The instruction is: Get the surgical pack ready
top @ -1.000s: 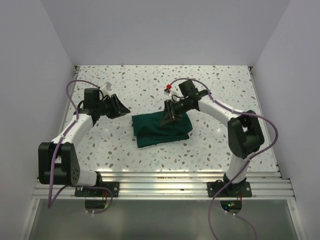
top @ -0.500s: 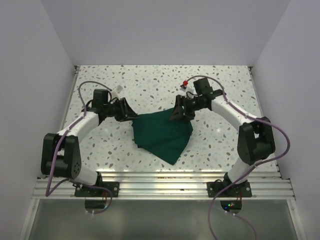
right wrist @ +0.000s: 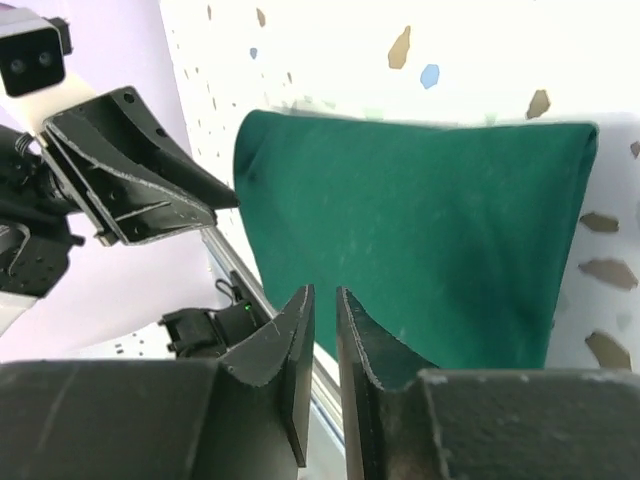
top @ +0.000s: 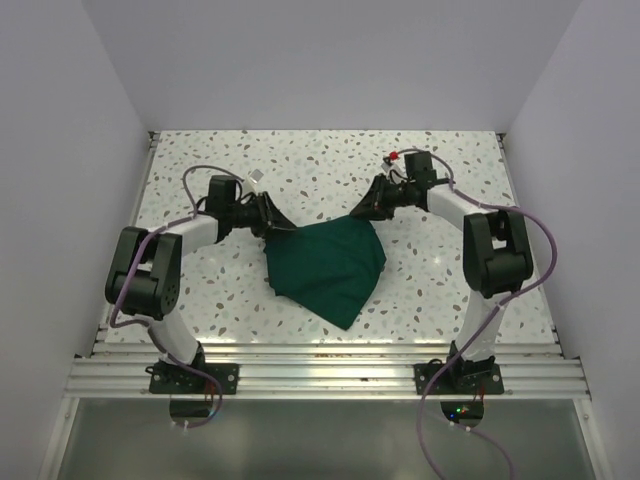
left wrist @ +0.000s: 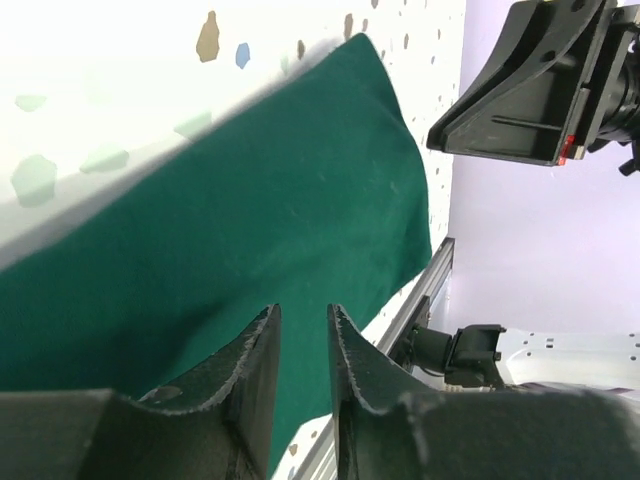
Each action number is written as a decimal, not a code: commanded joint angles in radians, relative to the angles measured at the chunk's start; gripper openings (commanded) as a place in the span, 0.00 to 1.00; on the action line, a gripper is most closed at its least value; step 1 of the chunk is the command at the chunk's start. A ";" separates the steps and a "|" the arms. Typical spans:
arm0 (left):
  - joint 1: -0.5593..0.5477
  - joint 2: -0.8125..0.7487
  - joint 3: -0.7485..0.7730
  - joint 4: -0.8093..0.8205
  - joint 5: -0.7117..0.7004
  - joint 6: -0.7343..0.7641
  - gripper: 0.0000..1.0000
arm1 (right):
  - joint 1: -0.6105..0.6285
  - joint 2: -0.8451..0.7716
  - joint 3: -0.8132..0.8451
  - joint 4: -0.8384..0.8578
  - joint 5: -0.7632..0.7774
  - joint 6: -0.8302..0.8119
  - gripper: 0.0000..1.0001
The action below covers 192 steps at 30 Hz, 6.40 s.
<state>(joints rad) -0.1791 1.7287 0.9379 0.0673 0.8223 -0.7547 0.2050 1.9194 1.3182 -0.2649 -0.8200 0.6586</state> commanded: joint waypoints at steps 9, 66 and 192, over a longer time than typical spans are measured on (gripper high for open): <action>0.029 0.135 0.012 -0.066 -0.028 0.090 0.17 | -0.029 0.014 -0.216 0.083 -0.067 -0.055 0.16; 0.098 -0.247 -0.020 -0.520 -0.339 0.327 0.13 | -0.085 -0.253 -0.470 -0.225 0.108 -0.203 0.15; -0.718 0.118 0.745 -0.965 -1.026 0.571 0.00 | 0.252 0.296 -0.120 1.168 0.241 0.740 0.00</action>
<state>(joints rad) -0.8631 1.9148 1.6745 -0.9451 -0.3351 -0.1944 0.4580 2.1616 1.1191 0.7391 -0.6380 1.3499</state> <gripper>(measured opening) 0.030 0.010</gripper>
